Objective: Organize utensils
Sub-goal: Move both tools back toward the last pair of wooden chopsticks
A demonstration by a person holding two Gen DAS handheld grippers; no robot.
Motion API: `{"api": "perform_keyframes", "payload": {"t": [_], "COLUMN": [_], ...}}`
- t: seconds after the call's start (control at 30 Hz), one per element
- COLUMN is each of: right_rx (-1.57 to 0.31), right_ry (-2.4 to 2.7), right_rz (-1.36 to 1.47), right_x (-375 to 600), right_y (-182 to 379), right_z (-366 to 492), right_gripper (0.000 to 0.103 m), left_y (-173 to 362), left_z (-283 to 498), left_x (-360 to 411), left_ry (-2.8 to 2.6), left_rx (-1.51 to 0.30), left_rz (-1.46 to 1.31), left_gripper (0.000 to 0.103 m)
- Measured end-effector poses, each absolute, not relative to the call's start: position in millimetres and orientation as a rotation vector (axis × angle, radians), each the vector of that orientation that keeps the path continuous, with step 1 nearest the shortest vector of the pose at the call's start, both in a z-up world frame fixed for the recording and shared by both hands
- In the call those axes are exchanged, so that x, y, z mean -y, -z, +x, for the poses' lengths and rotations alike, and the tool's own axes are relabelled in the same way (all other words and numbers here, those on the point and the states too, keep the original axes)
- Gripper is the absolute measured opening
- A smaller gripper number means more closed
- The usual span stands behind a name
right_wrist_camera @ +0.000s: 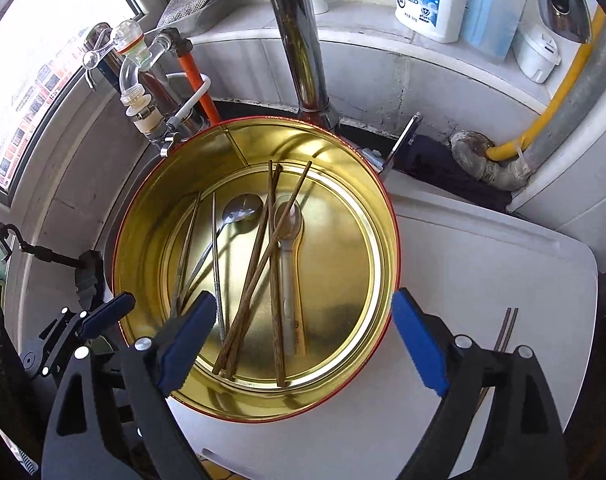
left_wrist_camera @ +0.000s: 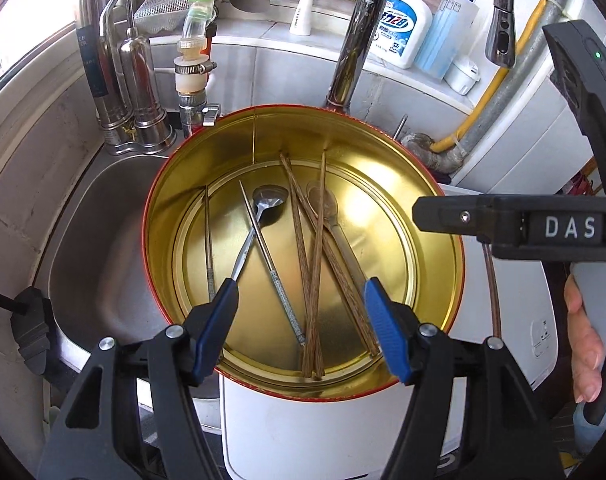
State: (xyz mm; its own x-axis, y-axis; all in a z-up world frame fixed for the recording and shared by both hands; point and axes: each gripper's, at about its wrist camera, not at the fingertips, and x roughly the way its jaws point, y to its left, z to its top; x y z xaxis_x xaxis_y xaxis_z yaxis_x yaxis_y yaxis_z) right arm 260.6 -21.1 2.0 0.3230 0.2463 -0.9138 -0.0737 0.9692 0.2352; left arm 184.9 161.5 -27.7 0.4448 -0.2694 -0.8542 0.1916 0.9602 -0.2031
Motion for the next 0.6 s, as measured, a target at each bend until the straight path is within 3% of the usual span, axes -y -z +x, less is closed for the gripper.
{"api": "perform_keyframes", "payload": {"t": [0.13,0.6], "right_rx": [-1.231,-1.196], "right_ry": [-0.208,-0.182], "right_rz": [0.183,0.242], "right_x": [29,51], "right_y": [-3,-13], "right_z": [250,229], "right_gripper": [0.091,0.091], "left_y": [21,14], "left_z": [170,152], "left_x": [-162,-156], "left_ry": [0.333,0.322], "left_rx": [-1.056,-1.042], "left_rz": [-0.139,-0.101], "left_gripper": [0.069,0.069]}}
